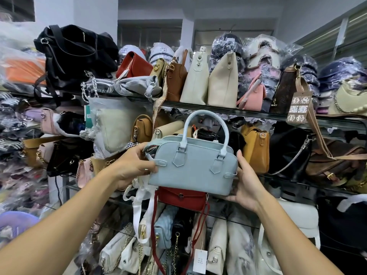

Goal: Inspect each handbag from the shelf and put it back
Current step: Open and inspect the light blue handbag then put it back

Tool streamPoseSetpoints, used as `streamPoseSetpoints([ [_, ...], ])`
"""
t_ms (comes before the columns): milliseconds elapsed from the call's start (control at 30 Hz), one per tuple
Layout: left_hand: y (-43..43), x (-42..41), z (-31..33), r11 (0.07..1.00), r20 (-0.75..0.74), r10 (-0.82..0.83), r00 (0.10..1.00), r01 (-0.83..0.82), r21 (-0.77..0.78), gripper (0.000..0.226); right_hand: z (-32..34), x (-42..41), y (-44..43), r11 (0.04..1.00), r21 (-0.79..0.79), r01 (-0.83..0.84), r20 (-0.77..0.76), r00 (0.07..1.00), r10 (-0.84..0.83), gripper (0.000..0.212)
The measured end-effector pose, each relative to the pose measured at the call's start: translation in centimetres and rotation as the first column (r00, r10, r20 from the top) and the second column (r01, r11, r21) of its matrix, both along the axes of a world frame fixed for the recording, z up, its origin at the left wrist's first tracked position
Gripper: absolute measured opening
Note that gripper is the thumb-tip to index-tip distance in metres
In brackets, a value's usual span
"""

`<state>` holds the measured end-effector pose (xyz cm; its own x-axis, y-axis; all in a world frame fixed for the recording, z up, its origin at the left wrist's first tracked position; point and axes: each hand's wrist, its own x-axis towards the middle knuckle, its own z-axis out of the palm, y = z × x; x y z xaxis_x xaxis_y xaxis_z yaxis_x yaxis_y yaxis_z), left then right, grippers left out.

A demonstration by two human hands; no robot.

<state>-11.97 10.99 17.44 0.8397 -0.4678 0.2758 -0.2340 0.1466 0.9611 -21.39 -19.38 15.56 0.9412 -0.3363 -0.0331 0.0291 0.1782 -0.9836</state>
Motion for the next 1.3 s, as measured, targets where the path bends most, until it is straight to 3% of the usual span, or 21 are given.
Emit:
streamPoseSetpoints([
  [200, 0.1, 0.9, -1.1, 0.995, 0.044, 0.097, 0.994, -0.098, -0.002, 0.072, -0.4, -0.5, 0.3, 0.996, -0.016, -0.084, 0.054, 0.995, 0.085, 0.062],
  [367, 0.0, 2.0, -2.3, 0.983, 0.127, 0.176, 0.976, -0.18, 0.022, 0.081, -0.7, -0.5, 0.4, 0.992, -0.097, -0.081, 0.136, 0.986, 0.094, 0.027],
  [567, -0.7, 2.6, -2.7, 0.946, 0.118, 0.325, 0.938, -0.322, -0.041, 0.075, -1.0, -1.0, 0.8, 0.972, -0.202, -0.117, 0.178, 0.972, 0.154, 0.027],
  [700, -0.6, 3.0, -2.4, 0.896, 0.069, 0.441, 0.895, -0.435, -0.088, 0.06, -0.8, -1.4, 1.1, 0.969, -0.197, -0.15, 0.176, 0.967, 0.185, 0.04],
  [1033, -1.5, 3.7, -1.5, 0.859, -0.002, 0.501, 0.865, -0.498, -0.118, 0.045, -0.5, -2.7, 2.9, 0.792, -0.464, -0.397, -0.052, 0.905, 0.423, 0.059],
  [1133, -1.7, 3.9, -1.2, 0.876, -0.041, 0.469, 0.882, -0.471, -0.108, 0.043, -0.6, -2.4, 3.8, 0.847, -0.412, -0.335, 0.025, 0.925, 0.378, 0.047],
  [1300, -2.7, 3.2, 0.1, 0.825, -0.144, 0.548, 0.824, -0.561, -0.066, 0.057, -0.3, -1.4, 5.3, 0.98, -0.131, -0.151, 0.074, 0.984, 0.162, 0.047],
])
